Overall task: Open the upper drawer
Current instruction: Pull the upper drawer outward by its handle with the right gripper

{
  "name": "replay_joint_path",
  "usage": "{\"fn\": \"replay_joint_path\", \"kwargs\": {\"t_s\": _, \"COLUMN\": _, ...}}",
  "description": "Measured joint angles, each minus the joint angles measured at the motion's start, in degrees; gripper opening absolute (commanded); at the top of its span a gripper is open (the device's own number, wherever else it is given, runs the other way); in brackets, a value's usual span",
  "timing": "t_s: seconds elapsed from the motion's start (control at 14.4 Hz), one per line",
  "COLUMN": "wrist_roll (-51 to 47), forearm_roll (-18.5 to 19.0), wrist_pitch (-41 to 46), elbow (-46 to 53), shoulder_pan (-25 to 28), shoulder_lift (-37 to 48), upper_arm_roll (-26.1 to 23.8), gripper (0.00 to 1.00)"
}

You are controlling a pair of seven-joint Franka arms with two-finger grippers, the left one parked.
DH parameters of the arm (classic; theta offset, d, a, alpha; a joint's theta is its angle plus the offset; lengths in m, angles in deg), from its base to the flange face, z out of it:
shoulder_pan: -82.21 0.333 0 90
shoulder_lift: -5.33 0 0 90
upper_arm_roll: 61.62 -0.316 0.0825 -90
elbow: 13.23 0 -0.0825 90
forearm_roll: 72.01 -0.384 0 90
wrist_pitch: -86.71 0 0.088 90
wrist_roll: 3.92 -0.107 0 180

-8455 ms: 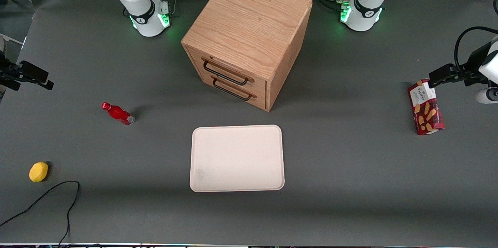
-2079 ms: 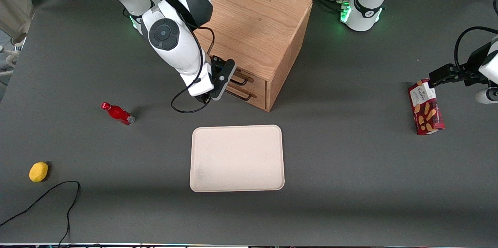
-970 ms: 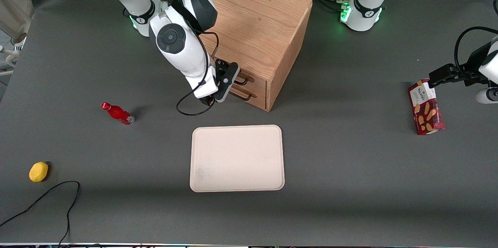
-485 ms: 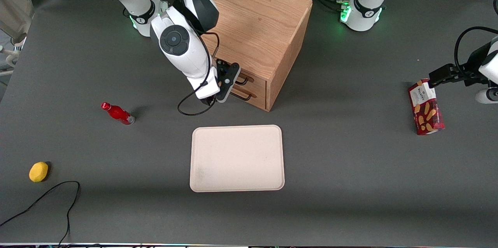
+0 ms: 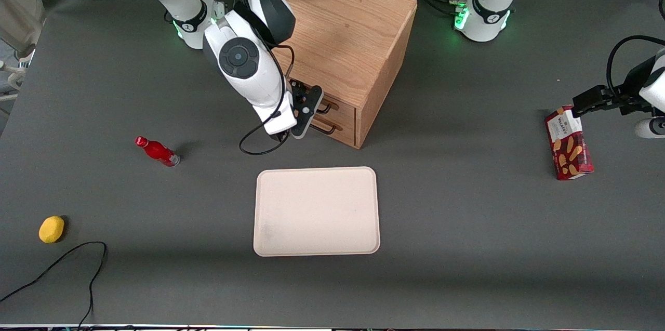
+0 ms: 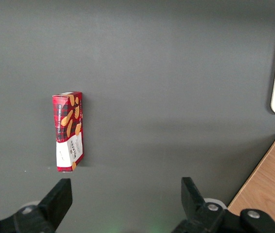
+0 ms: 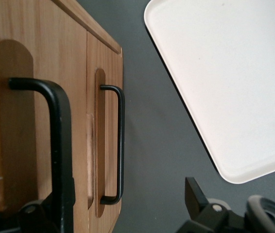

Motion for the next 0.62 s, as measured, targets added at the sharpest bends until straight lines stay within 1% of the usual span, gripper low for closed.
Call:
{"fn": "replay_joint_path", "kwargs": {"t_s": 0.21, "wrist_roll": -0.01, "forearm_roll": 0.16, "wrist_pitch": 2.02, "elbow": 2.18, "shoulder_pan": -0.70, "shoulder_lift": -1.39, "upper_arm_roll": 0.01, "gripper": 1.00}}
{"fn": "replay_joint_path", "kwargs": {"t_s": 0.62, "wrist_roll": 0.00, "forearm_roll": 0.54, "wrist_pitch": 1.99, "elbow": 3.82, "shoulder_pan": -4.04, "shoulder_lift": -2.40, "upper_arm_roll": 0.05, "gripper": 1.00}}
